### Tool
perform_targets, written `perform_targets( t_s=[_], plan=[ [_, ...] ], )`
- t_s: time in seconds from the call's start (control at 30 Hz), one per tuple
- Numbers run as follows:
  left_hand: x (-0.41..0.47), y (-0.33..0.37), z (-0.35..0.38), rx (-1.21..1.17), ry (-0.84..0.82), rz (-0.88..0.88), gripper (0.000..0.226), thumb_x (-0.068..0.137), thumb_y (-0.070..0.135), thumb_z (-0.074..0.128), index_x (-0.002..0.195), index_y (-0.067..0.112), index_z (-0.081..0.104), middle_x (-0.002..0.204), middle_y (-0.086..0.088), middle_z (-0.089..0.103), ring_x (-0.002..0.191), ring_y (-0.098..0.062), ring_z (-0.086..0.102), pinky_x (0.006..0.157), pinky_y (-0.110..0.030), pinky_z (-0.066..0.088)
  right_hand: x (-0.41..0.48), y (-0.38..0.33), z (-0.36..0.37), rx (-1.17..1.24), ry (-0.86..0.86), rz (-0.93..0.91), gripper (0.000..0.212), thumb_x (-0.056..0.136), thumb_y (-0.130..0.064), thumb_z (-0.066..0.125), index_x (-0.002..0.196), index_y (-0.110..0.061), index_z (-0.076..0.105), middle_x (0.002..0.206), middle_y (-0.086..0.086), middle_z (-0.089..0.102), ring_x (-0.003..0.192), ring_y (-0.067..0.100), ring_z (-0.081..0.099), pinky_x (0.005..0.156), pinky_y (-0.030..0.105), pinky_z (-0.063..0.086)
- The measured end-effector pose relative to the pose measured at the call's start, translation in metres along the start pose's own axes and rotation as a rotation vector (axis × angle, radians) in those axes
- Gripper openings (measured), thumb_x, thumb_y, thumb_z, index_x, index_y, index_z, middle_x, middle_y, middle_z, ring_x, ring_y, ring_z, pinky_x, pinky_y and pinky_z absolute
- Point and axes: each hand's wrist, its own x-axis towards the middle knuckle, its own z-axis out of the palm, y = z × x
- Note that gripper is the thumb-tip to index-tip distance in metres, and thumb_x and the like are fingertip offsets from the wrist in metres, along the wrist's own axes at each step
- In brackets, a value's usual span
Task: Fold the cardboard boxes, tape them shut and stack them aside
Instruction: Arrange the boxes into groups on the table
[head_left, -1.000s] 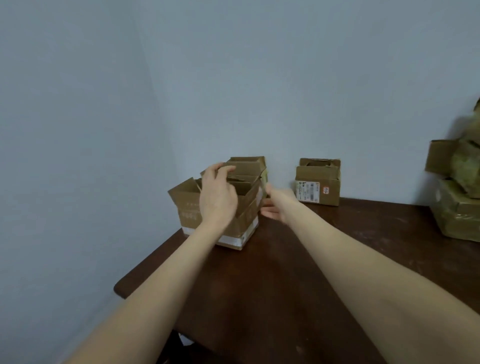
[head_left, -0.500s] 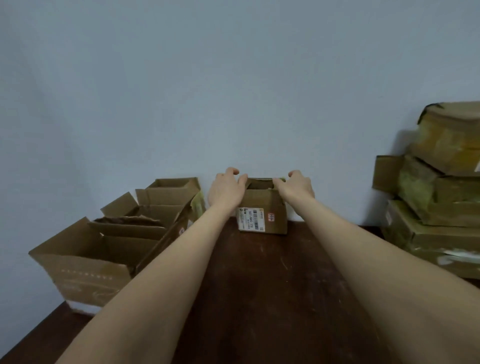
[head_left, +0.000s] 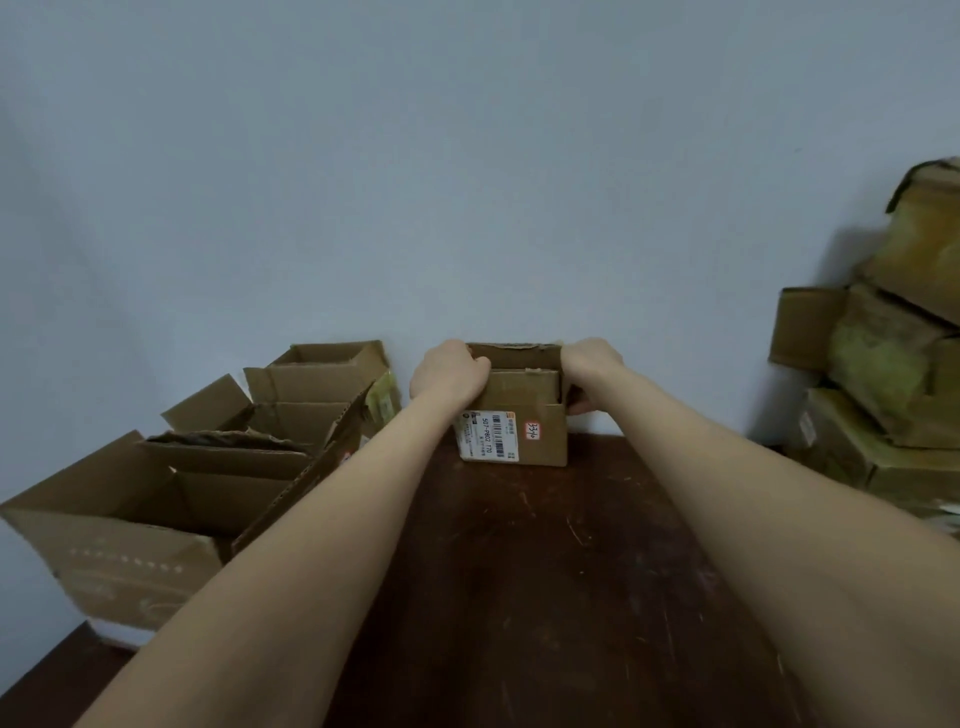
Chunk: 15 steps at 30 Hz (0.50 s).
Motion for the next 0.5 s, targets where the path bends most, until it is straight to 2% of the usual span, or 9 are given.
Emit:
perform_targets(
  t_s=[0.1, 0.2, 0.27, 0.33, 0.4, 0.5],
  plan=[
    [-0.001, -0.01, -0.006, 0.025, 0.062, -0.041, 0.032, 0.095, 0.019, 0.041, 0.116, 0.005, 0.061, 0.117, -0.012, 0.062, 0.106, -0.029, 0.058, 0.079, -0.033, 0.042, -0.006, -0.001, 0.019, 0.071, -0.035, -0.012, 0.016, 0.088, -0.008, 0.048, 0.091, 0.0, 0.061, 0.094, 0.023, 0.068, 0.072, 0.037, 0.07, 0.057, 0.044, 0.06],
    [0.002, -0.022, -0.009, 0.086, 0.074, -0.071, 0.036, 0.101, 0.017, 0.031, 0.119, 0.001, 0.058, 0.121, -0.015, 0.057, 0.112, -0.033, 0.054, 0.088, -0.039, 0.044, -0.011, -0.003, 0.04, 0.179, -0.049, -0.011, 0.016, 0.09, -0.009, 0.048, 0.095, -0.004, 0.062, 0.099, 0.019, 0.067, 0.077, 0.036, 0.068, 0.053, 0.043, 0.059],
    [0.005, -0.029, -0.011, 0.133, 0.078, -0.044, 0.037, 0.102, 0.015, 0.028, 0.116, 0.002, 0.06, 0.119, -0.015, 0.056, 0.113, -0.034, 0.051, 0.092, -0.041, 0.044, -0.015, -0.004, 0.05, 0.252, -0.05, -0.009, 0.021, 0.095, -0.022, 0.048, 0.1, -0.006, 0.061, 0.101, 0.015, 0.066, 0.082, 0.035, 0.067, 0.063, 0.045, 0.06],
    [0.007, -0.031, -0.012, 0.122, 0.127, -0.016, 0.036, 0.099, 0.012, 0.03, 0.11, 0.004, 0.063, 0.118, -0.014, 0.053, 0.115, -0.033, 0.048, 0.094, -0.041, 0.043, -0.018, -0.004, 0.055, 0.261, -0.05, -0.02, 0.035, 0.098, -0.038, 0.042, 0.1, -0.007, 0.058, 0.101, 0.011, 0.063, 0.089, 0.031, 0.064, 0.078, 0.046, 0.058],
    [0.005, -0.027, -0.015, 0.099, 0.185, 0.036, 0.035, 0.098, 0.01, 0.031, 0.108, 0.005, 0.064, 0.119, -0.014, 0.052, 0.118, -0.03, 0.045, 0.096, -0.04, 0.041, -0.021, -0.004, 0.051, 0.22, -0.05, -0.034, 0.041, 0.099, -0.043, 0.037, 0.105, -0.007, 0.054, 0.1, 0.009, 0.055, 0.09, 0.028, 0.056, 0.09, 0.043, 0.052],
    [-0.013, -0.006, -0.02, 0.02, 0.204, 0.055, 0.035, 0.099, 0.013, 0.035, 0.127, 0.012, 0.056, 0.141, -0.01, 0.041, 0.13, -0.027, 0.039, 0.101, -0.041, 0.039, -0.035, 0.0, 0.026, 0.053, -0.01, -0.139, 0.033, 0.099, -0.04, 0.038, 0.103, -0.012, 0.054, 0.1, 0.009, 0.051, 0.095, 0.03, 0.053, 0.085, 0.035, 0.045]
  ],
)
